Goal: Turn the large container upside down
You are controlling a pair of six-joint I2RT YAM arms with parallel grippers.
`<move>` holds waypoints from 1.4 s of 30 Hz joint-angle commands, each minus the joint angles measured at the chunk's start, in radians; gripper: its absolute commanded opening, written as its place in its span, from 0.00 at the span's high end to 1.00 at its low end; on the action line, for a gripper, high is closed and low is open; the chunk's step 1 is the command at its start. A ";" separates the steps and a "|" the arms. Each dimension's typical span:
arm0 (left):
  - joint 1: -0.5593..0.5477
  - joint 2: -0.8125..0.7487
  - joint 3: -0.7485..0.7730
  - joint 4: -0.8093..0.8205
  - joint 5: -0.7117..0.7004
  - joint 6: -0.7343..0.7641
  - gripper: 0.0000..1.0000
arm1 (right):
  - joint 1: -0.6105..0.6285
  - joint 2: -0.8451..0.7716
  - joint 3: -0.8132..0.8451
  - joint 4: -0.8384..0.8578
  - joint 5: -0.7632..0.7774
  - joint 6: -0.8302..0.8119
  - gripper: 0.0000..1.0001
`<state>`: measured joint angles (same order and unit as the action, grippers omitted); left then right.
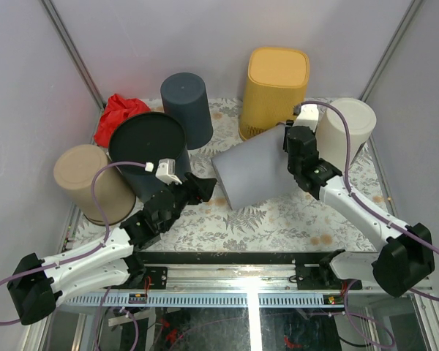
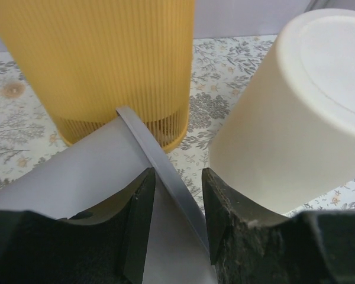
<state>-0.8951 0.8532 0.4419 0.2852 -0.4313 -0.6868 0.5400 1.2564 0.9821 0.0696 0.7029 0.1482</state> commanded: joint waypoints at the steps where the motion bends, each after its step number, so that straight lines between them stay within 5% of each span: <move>1: 0.007 -0.010 -0.008 0.053 -0.034 0.024 0.31 | -0.044 0.015 0.030 0.039 -0.042 0.007 0.56; 7: 0.006 0.002 -0.006 0.058 -0.035 0.023 0.31 | -0.046 0.004 -0.035 0.076 -0.076 0.012 0.63; 15: 0.007 0.011 -0.005 0.061 -0.038 0.023 0.31 | -0.065 0.010 -0.074 0.073 -0.133 0.077 0.88; 17: 0.007 0.010 -0.006 0.061 -0.040 0.023 0.31 | -0.072 0.008 -0.081 0.075 -0.153 0.098 0.87; 20: 0.007 0.012 -0.006 0.062 -0.041 0.023 0.31 | -0.074 0.006 -0.095 0.092 -0.144 0.118 0.69; 29: 0.007 0.017 -0.005 0.064 -0.038 0.021 0.31 | -0.074 0.046 -0.082 0.124 -0.149 0.121 0.64; 36: 0.007 0.012 -0.004 0.060 -0.041 0.025 0.31 | -0.074 0.007 -0.110 0.125 -0.179 0.114 0.89; 42: 0.007 0.007 -0.006 0.062 -0.040 0.020 0.31 | -0.073 -0.063 -0.140 0.096 -0.206 0.110 1.00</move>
<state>-0.8951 0.8696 0.4416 0.2874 -0.4416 -0.6819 0.4644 1.2320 0.8745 0.2428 0.5365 0.2581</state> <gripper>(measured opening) 0.687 0.195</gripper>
